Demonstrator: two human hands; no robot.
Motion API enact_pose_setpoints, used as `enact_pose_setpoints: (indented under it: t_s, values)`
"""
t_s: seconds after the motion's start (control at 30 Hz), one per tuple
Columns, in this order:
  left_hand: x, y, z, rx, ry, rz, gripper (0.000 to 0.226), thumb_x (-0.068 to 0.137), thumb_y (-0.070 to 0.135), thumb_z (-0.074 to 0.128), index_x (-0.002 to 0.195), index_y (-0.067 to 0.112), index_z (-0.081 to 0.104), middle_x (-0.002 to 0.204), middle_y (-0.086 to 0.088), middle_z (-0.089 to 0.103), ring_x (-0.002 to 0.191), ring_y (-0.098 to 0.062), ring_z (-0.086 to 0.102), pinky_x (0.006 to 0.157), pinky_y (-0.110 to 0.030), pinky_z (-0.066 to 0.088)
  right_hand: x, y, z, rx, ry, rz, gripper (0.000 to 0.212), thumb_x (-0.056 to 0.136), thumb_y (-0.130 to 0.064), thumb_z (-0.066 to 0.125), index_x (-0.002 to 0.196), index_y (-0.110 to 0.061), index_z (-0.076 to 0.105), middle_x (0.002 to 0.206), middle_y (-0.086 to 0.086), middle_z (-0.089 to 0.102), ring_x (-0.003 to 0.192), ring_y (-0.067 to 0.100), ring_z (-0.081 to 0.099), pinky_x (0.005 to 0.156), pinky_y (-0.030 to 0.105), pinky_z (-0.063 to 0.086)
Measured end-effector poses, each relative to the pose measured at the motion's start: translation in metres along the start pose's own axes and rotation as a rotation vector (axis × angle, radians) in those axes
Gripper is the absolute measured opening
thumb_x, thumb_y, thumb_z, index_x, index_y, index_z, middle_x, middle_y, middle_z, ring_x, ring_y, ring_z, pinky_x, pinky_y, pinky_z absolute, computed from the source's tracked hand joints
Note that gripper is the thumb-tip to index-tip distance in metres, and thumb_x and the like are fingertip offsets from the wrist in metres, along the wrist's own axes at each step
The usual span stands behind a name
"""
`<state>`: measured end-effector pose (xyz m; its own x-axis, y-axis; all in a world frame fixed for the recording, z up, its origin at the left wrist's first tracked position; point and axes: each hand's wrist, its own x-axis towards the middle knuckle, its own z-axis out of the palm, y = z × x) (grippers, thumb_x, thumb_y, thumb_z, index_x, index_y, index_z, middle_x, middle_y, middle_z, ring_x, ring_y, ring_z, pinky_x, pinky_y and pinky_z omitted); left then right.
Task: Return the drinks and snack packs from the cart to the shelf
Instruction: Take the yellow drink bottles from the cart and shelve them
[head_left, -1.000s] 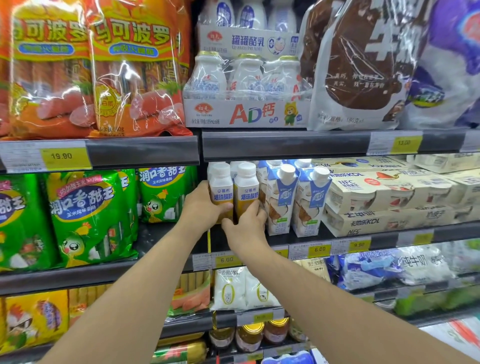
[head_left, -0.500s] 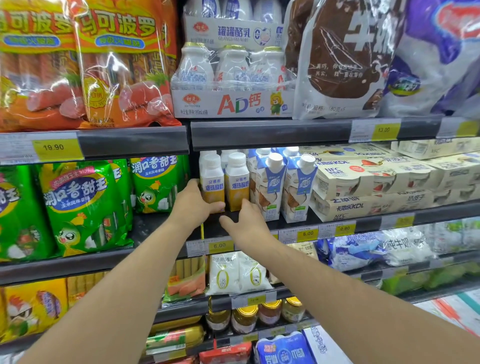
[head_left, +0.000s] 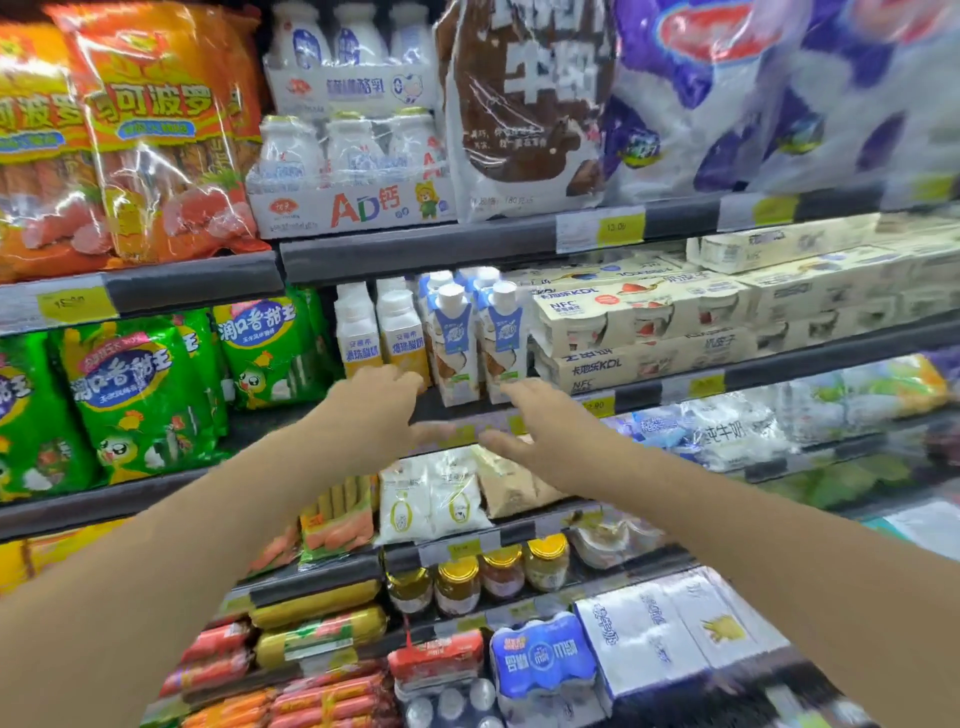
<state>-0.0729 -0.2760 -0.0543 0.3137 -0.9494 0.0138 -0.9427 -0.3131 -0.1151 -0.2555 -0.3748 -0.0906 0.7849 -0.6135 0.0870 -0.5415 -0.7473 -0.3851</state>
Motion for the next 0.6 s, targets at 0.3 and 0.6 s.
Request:
enact_pose_setpoints:
  t_s: [0.3, 0.6]
  values:
    - [0.041, 0.247, 0.003, 0.103, 0.028, 0.293, 0.085, 0.090, 0.072, 0.034, 0.149, 0.012, 0.032, 0.155, -0.011, 0.035, 0.141, -0.033, 0.031, 0.114, -0.050, 0.026, -0.166, 0.192, -0.071, -0.278, 0.104, 0.448, 0.094, 0.093, -0.069, 0.038, 0.160, -0.012, 0.005, 0.167, 0.016, 0.000, 0.155, 0.031, 0.002, 0.123, 0.047, 0.016]
    - [0.044, 0.489, -0.003, 0.041, -0.021, 0.469, 0.092, 0.090, 0.073, 0.034, 0.159, 0.016, 0.010, 0.166, -0.012, 0.011, 0.152, -0.035, 0.009, 0.120, -0.056, 0.009, -0.362, 0.338, -0.134, -0.310, 0.107, 0.817, 0.099, 0.091, -0.074, 0.033, 0.160, -0.011, -0.001, 0.167, 0.016, -0.007, 0.154, 0.033, -0.004, 0.124, 0.051, 0.013]
